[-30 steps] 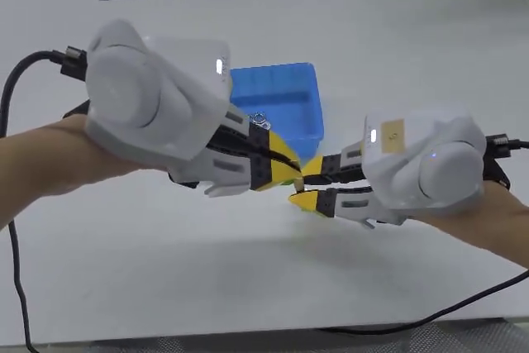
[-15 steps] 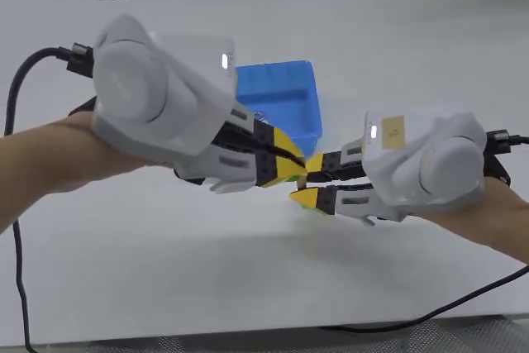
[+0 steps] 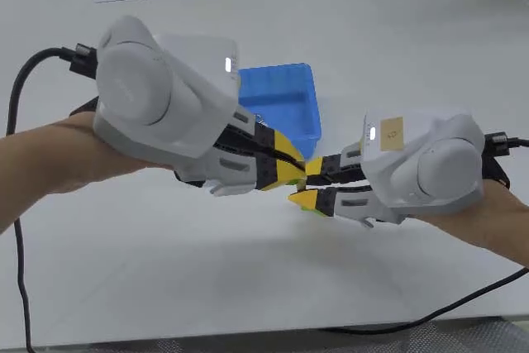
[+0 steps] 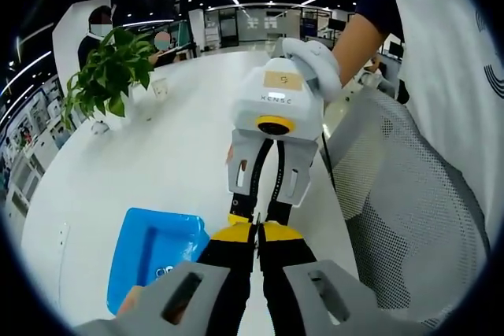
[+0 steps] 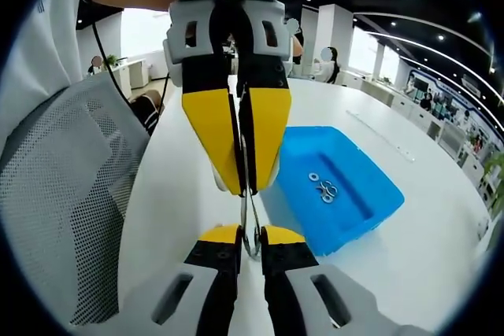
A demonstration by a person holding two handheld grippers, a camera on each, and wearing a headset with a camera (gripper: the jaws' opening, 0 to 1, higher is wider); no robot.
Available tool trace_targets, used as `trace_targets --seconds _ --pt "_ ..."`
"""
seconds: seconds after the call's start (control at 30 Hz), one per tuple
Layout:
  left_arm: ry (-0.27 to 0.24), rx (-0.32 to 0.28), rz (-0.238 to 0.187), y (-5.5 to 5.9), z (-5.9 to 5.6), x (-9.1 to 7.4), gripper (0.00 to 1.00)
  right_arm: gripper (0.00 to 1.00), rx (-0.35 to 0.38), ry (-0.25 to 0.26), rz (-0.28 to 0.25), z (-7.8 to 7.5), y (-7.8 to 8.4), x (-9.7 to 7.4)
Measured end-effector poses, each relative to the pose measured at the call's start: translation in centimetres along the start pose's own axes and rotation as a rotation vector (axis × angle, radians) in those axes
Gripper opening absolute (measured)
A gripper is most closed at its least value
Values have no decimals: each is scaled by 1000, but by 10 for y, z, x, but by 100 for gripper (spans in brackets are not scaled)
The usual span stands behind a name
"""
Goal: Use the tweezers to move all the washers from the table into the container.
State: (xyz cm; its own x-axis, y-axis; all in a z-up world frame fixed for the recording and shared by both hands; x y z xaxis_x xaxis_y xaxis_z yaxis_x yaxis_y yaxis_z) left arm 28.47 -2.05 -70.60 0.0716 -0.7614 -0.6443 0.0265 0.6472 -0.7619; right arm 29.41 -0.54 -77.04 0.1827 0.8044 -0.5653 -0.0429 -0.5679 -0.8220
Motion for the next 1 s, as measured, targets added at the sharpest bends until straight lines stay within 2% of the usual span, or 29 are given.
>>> trace_targets --seconds 0.37,0.77,1.0 --pt "-26 29 -6 -14 4 -22 6 11 -41 14 -36 -3 -26 -8" --pt "-40 67 -7 -25 1 -44 6 10 -104 18 -51 0 -51 -16" --pt "-45 93 -12 -33 7 -57 6 10 -131 24 -59 -6 -67 -19"
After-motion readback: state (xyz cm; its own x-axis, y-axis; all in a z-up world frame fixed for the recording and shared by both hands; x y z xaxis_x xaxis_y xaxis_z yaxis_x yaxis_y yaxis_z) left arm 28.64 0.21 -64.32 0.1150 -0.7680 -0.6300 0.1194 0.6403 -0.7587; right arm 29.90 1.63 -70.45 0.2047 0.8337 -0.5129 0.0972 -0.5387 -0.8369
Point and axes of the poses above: the centre of the closed fingertips' face, and the gripper's own axes: x roughly forward along the fingers, z roughly to its left, y roughly out of its underside, the point moved 1 cm from there along -x, roughly backward along the fingers, and after that the axes turned 1 degree about x, right-handed, at the moved point
